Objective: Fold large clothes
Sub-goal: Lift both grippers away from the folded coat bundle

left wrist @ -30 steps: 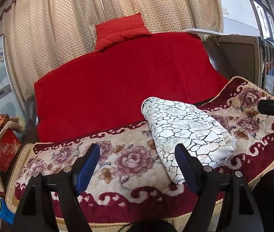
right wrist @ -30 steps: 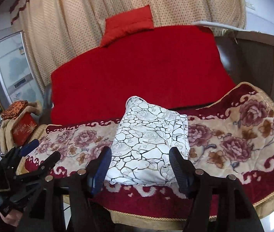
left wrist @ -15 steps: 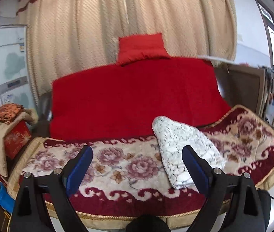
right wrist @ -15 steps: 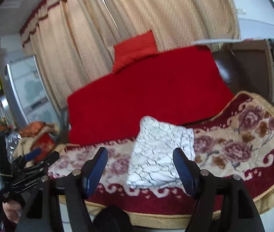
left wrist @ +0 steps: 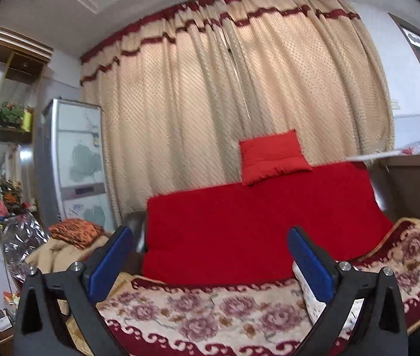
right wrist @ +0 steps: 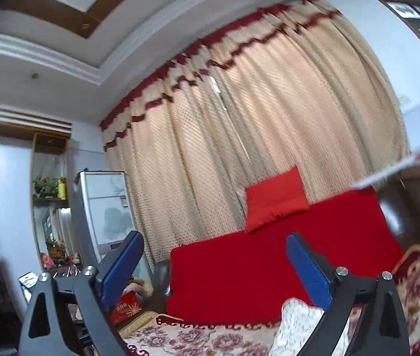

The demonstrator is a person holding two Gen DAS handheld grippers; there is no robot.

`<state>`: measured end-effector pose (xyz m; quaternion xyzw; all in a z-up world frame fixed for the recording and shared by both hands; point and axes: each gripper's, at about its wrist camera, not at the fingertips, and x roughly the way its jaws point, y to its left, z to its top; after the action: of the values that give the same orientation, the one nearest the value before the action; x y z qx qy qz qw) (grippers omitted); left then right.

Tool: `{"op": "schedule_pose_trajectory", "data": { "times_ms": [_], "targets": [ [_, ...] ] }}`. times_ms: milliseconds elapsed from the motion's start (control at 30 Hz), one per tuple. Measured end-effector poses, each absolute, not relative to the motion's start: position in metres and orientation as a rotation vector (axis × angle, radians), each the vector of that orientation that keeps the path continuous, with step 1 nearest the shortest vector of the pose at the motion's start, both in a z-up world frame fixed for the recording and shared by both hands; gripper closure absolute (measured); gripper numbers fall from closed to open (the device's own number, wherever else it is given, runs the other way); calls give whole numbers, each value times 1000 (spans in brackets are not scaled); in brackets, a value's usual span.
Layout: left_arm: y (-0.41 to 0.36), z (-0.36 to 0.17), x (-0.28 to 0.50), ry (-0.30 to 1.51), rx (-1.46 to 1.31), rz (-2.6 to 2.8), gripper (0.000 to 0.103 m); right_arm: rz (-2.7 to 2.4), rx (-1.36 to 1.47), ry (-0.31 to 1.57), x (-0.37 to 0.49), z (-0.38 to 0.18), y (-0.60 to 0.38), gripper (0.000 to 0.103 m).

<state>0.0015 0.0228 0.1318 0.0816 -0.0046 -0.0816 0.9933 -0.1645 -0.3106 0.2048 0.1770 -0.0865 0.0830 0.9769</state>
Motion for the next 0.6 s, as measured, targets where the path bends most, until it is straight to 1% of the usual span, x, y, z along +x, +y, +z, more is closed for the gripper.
{"op": "schedule_pose_trajectory", "data": {
  "times_ms": [133, 233, 333, 467, 600],
  "targets": [
    [1, 100, 30, 130, 214, -261, 0, 94, 385, 7, -131, 170, -321, 5],
    [-23, 67, 55, 250, 254, -309, 0, 36, 416, 179, -104, 130, -334, 5],
    [-43, 38, 73, 327, 278, -318, 0, 15, 464, 277, -86, 95, -349, 5],
    [-58, 6, 90, 400, 266, -331, 0, 4, 483, 359, -69, 60, -360, 5],
    [-64, -6, 105, 418, 249, -323, 0, 3, 466, 404, -53, 39, -364, 5]
  ]
}}
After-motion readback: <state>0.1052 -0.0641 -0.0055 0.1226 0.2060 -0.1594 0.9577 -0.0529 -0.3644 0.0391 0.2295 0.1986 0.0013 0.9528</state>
